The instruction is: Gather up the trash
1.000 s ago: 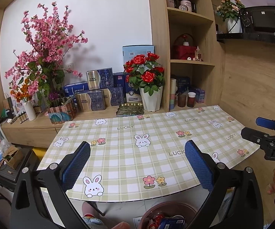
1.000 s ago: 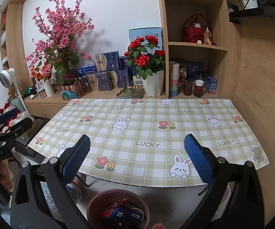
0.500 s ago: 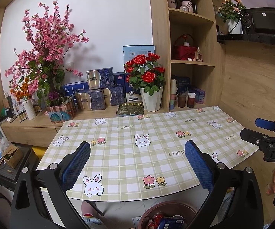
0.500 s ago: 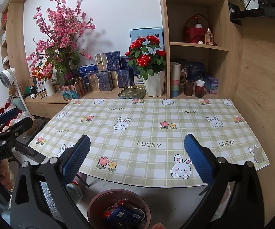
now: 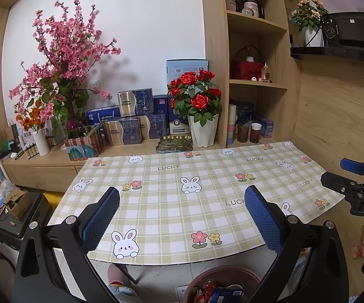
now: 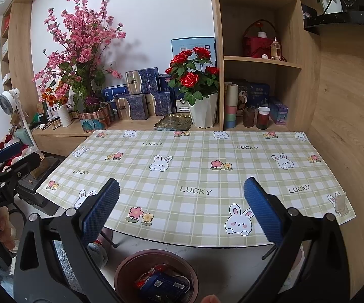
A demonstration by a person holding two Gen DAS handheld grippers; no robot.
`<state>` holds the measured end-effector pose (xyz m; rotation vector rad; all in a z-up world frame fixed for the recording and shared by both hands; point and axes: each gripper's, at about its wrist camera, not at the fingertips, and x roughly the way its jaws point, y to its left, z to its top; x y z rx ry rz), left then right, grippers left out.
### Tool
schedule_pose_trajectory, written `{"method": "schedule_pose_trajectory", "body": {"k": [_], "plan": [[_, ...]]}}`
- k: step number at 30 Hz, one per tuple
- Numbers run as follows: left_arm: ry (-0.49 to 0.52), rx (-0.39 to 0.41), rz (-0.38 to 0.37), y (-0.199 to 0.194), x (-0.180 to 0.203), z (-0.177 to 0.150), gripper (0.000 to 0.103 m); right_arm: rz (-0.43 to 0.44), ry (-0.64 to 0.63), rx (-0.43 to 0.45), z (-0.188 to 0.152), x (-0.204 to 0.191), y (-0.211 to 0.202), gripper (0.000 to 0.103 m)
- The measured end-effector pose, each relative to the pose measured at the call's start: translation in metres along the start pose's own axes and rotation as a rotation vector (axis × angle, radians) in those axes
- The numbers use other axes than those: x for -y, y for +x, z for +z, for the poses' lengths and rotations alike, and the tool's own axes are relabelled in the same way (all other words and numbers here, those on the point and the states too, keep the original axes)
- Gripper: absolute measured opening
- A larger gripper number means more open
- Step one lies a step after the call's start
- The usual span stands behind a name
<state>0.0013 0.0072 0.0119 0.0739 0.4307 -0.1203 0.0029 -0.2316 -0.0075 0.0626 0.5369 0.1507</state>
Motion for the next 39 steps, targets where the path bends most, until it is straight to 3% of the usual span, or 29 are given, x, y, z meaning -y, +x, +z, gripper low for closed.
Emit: {"method": "schedule_pose_trajectory", "body": {"k": [39], "plan": [[-0.012,-0.009,0.02,-0.003,-0.011,-0.006,0.097,-0.006,-0.002,0.005,-0.004,0.002,-0.001,0.097]]}}
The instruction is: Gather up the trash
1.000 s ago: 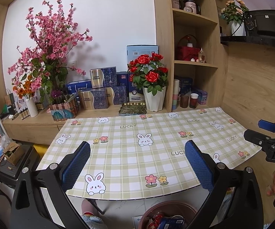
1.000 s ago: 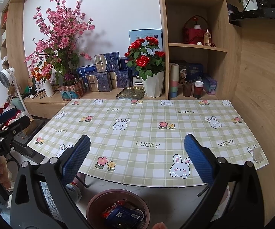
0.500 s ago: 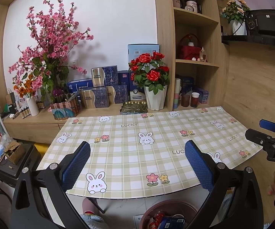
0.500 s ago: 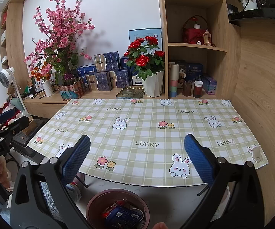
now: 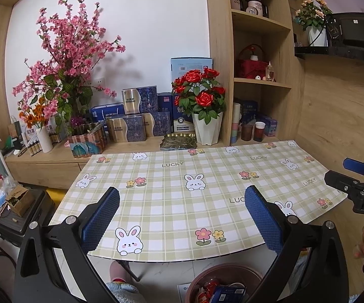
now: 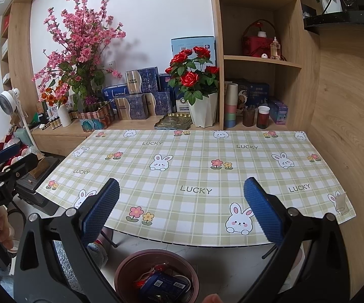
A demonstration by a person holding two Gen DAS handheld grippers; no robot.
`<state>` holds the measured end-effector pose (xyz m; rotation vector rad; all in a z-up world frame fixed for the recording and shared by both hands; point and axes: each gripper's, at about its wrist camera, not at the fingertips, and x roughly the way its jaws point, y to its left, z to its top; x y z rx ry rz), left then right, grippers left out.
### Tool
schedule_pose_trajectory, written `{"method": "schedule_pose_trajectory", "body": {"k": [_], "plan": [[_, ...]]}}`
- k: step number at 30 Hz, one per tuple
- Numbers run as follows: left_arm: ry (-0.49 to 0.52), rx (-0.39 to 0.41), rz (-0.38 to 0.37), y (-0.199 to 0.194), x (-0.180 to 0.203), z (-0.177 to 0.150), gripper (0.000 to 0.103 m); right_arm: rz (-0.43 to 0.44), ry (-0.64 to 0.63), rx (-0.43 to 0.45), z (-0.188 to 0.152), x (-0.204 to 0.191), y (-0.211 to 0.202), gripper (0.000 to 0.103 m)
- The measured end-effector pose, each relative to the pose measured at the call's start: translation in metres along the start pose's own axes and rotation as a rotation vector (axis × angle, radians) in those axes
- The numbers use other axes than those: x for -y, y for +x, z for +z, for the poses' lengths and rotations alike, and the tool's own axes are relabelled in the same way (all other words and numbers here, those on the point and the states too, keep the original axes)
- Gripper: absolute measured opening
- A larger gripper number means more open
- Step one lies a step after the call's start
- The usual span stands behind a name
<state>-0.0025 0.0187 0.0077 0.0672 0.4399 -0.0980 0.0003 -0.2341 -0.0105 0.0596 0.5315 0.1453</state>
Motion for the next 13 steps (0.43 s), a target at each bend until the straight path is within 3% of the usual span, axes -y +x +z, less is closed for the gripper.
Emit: {"method": "schedule_pose_trajectory", "body": {"k": [13], "plan": [[-0.002,-0.026,0.035,0.0028,-0.0003,-0.0012,0.097,0.006,-0.006,-0.009,-0.0042,-0.0035,0.0043,0.097]]}}
